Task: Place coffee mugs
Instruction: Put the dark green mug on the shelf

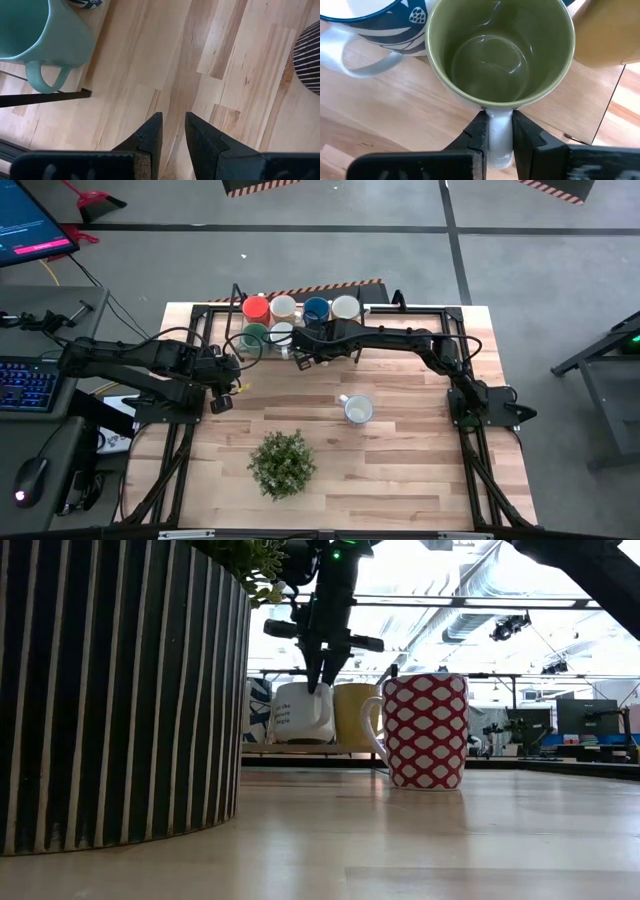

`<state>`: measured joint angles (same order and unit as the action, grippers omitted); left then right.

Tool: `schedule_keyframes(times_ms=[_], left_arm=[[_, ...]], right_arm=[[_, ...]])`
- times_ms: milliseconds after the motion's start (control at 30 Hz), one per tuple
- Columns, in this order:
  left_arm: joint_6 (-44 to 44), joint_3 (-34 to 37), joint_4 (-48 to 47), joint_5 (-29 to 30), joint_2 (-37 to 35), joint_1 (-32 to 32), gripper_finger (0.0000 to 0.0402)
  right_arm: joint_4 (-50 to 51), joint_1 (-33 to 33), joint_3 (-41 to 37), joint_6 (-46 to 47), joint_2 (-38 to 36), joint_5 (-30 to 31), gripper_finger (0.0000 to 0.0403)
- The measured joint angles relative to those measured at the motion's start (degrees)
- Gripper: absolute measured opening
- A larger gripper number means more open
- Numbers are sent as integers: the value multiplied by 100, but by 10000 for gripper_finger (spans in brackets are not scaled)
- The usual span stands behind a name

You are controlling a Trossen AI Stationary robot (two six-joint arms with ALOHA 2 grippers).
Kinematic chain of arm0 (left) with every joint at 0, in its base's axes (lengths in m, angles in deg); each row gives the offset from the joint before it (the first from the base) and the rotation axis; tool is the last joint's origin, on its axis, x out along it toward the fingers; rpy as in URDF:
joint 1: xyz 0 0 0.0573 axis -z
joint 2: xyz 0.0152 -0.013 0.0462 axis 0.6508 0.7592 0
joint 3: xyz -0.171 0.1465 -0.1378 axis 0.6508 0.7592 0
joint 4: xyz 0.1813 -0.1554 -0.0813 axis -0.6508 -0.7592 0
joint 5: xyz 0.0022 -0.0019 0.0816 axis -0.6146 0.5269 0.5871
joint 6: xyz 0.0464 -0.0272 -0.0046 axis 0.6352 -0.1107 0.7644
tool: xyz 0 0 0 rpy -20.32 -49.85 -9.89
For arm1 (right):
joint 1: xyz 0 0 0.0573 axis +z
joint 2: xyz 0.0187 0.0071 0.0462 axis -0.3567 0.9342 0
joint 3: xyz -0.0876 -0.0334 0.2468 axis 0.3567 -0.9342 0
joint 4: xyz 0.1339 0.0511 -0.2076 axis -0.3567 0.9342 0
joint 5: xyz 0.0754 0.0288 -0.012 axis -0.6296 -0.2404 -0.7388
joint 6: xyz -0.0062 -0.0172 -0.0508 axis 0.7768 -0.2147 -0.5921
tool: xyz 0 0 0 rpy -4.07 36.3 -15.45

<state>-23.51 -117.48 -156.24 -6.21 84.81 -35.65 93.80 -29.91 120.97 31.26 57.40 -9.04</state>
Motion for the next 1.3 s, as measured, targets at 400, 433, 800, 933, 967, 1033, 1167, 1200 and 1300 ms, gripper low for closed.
schedule_keyframes(times_ms=[400, 433, 800, 933, 967, 1033, 1167, 1200, 1300], left_arm=[[-4, 0, 0, -2, 0, 1, 74], [-4, 0, 0, -2, -1, 1, 74], [-3, 0, 0, -2, -2, 1, 74], [-2, 0, 2, -2, -2, 1, 74], [-2, 0, 2, -2, -2, 2, 74], [-2, 0, 2, -2, -2, 2, 74], [0, 0, -2, -1, -2, 3, 74], [-2, 0, -2, 0, -2, 4, 74], [0, 0, -2, 0, -2, 4, 74]], right_arm=[[-15, -72, 0, -32, 0, -11, 76], [-22, -76, 0, -29, 0, -6, 79], [-76, -72, 0, -183, -45, 96, 85], [4, -9, 209, -229, -103, 107, 85], [34, 17, 277, -258, -103, 95, 85], [55, 100, 387, -327, -103, -56, 85], [155, 291, 481, -322, -103, -363, 85], [201, 345, 481, -299, -103, -413, 85], [382, 460, 428, -160, -108, -375, 80]])
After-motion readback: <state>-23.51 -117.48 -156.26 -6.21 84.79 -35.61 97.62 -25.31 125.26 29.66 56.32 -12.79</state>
